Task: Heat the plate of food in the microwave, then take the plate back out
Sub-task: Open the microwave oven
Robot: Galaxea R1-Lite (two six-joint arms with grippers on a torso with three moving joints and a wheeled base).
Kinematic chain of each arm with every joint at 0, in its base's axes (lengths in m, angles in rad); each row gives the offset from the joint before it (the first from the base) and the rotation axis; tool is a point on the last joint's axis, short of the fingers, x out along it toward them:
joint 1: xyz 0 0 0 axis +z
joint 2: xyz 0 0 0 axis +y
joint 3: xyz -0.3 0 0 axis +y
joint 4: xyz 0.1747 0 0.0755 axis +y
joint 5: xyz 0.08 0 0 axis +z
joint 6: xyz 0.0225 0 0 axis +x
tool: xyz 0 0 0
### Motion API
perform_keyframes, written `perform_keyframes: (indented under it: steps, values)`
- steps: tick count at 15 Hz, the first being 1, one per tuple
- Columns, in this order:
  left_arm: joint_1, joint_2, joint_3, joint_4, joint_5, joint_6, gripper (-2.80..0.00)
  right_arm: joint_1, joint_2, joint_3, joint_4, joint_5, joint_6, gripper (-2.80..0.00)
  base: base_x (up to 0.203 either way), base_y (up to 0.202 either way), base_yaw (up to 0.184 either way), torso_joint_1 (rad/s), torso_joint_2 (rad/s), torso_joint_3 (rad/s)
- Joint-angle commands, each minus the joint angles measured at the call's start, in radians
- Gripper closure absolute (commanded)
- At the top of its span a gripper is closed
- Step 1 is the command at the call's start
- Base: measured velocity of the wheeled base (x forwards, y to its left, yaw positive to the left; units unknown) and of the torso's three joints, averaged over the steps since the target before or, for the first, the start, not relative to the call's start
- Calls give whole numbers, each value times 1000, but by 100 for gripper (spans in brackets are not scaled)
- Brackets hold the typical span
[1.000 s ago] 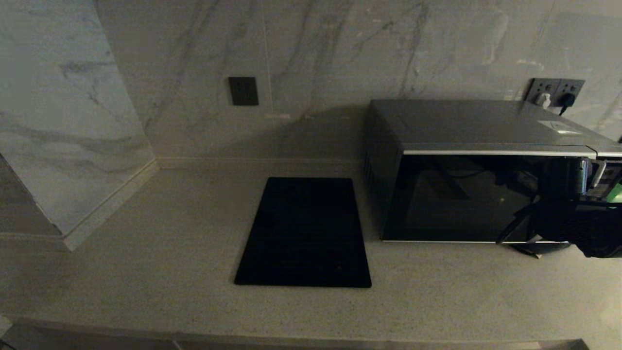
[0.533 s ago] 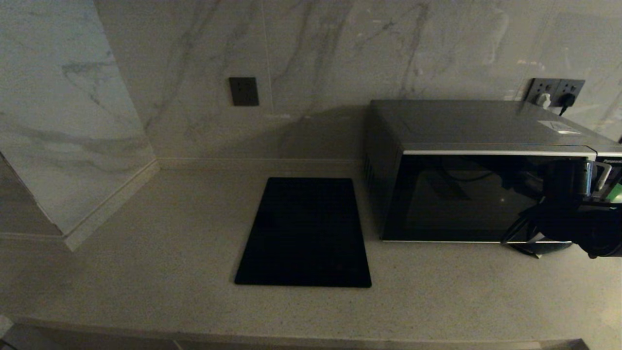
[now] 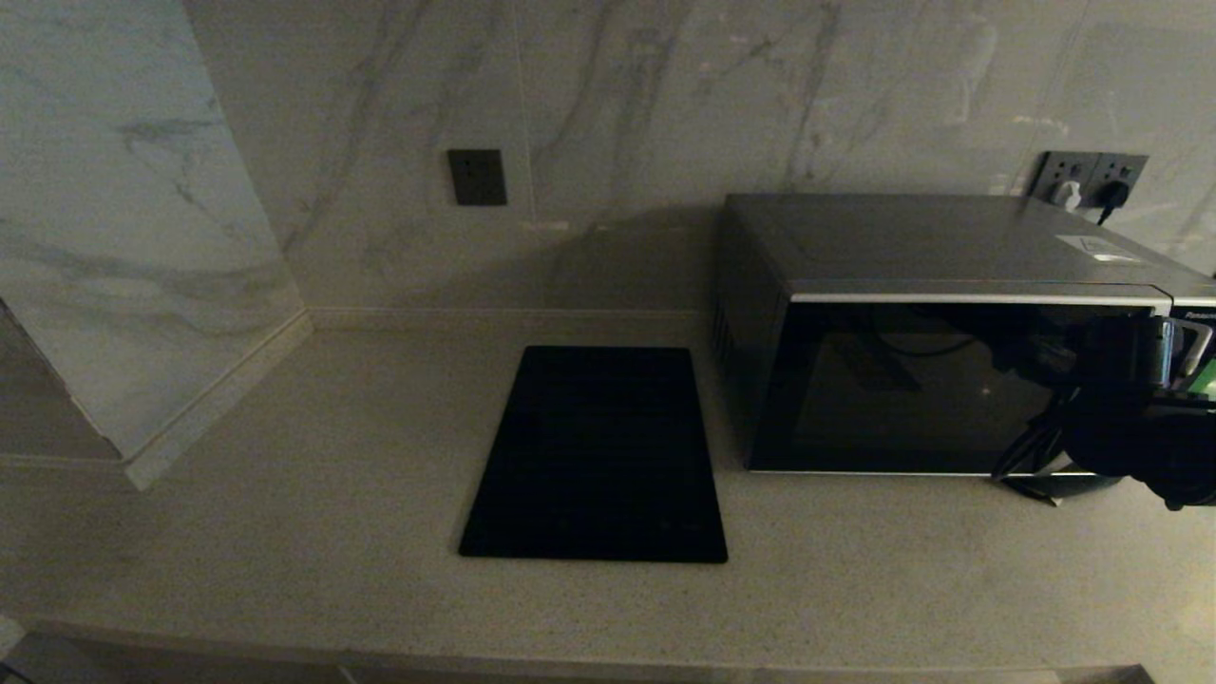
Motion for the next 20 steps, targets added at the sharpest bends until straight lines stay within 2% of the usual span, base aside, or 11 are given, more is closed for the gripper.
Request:
perform_keyframes:
  steps: [1,9,10,20]
  values:
    - [0,1,0,0,0,-1,0,-1,-11,4,-1,-8,1,-280,0,0,0,0,0,0]
    - [0,0,0,0,0,-1,0,-1,5,-8,-1,-8,-3,-280,0,0,0,0,0,0]
    - [0,0,0,0,0,-1,0,-1,5,-8,-1,-6,-3,0,0,0,0,0,0,0]
    - [0,2,0,0,0,-1,0,6,43,-46,-1,-21,-12,0,0,0,0,0,0,0]
